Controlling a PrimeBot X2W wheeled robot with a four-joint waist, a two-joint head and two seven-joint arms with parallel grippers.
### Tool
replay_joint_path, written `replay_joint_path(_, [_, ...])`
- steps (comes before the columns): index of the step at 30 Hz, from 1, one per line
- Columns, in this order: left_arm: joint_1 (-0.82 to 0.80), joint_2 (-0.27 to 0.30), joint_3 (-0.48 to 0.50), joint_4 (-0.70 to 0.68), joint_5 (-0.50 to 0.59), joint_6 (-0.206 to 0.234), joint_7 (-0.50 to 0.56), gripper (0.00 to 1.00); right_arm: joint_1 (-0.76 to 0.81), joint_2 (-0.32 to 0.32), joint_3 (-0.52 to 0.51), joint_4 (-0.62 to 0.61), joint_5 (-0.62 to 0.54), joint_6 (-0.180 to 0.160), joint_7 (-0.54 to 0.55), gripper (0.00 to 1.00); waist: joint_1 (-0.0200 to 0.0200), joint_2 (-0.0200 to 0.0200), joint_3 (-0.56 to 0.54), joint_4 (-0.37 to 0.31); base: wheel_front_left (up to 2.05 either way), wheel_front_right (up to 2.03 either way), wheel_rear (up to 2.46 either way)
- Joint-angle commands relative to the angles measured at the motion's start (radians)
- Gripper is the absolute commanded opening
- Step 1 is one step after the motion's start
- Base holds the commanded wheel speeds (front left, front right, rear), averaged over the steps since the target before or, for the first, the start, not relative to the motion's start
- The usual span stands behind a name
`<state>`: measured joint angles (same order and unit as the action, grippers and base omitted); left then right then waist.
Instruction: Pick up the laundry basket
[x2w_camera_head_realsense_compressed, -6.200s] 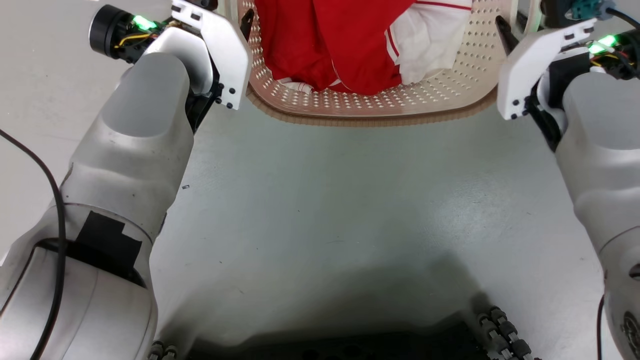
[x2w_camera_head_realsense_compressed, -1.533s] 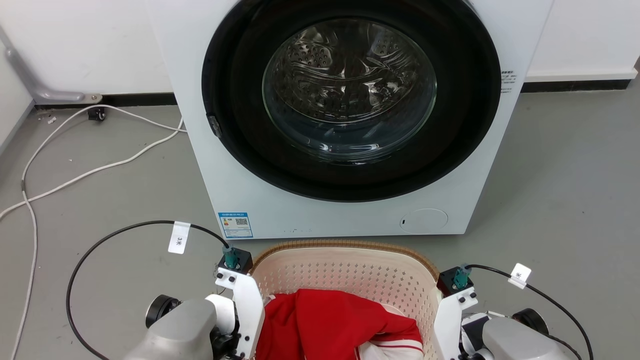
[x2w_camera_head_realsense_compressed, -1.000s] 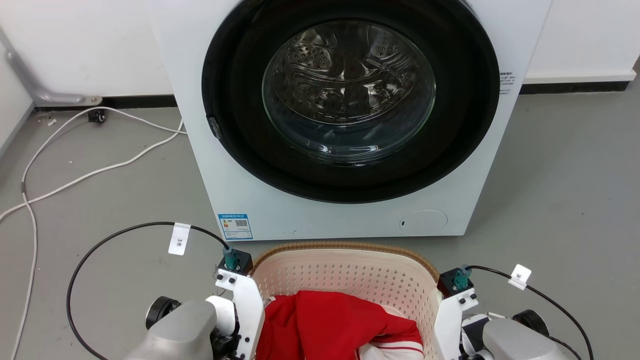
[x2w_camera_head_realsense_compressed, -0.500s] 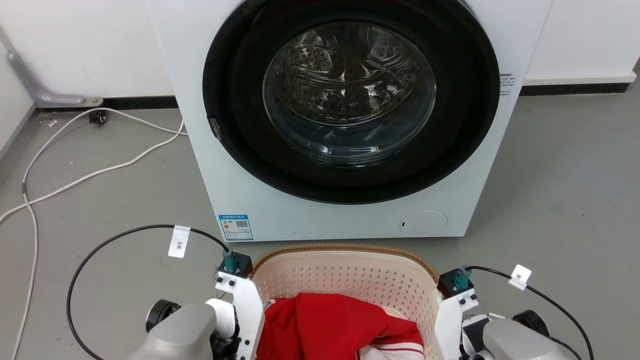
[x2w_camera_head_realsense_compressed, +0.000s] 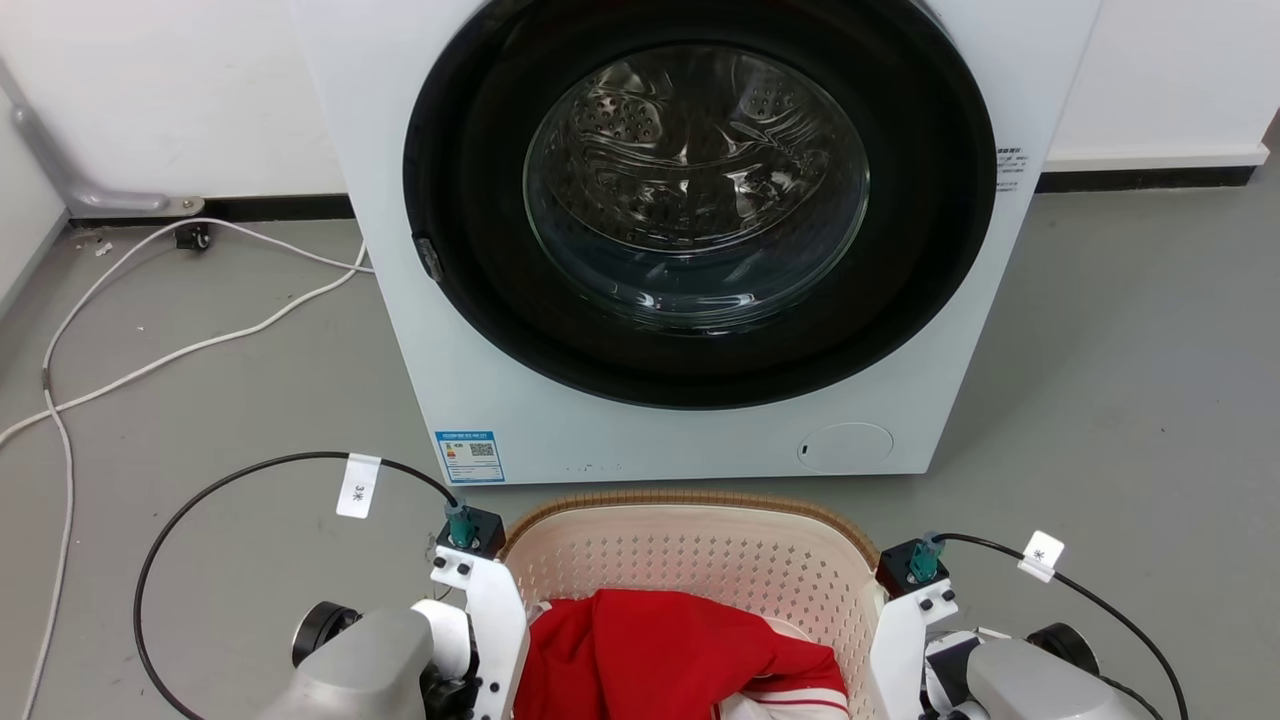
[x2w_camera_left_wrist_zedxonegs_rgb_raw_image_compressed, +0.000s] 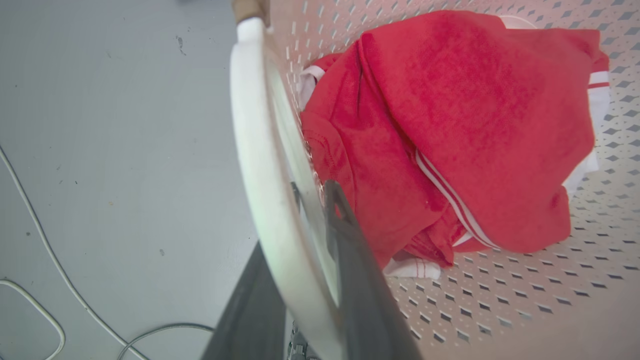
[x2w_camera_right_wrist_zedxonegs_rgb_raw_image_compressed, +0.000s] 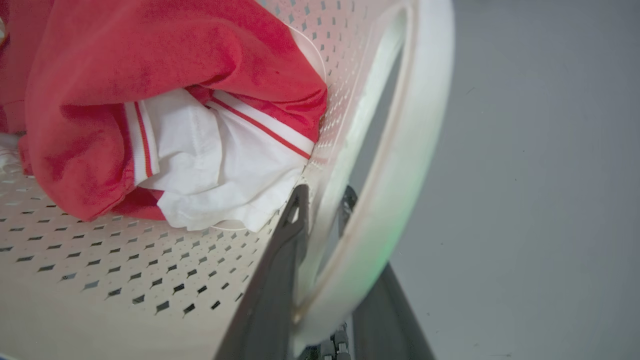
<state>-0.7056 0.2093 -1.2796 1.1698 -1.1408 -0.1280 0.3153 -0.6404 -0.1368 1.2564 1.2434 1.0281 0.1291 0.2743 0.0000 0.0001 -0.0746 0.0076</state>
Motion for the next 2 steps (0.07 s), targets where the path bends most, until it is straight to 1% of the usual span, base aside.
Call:
replay_joint_path(1, [0.001, 0.017, 0.000, 0.002, -0.002, -0.003, -0.004, 0.00, -0.002, -0.012, 0.012, 0.011, -0.005, 0.003, 0.005, 0.00, 0.0000, -0.0001, 0.001, -0.001, 0.00, 0.00, 0.00])
replay_joint_path(2, [0.001, 0.016, 0.000, 0.002, -0.002, -0.003, -0.003, 0.00, -0.003, -0.012, 0.013, 0.011, -0.004, 0.003, 0.005, 0.00, 0.0000, -0.0001, 0.001, -0.002, 0.00, 0.00, 0.00])
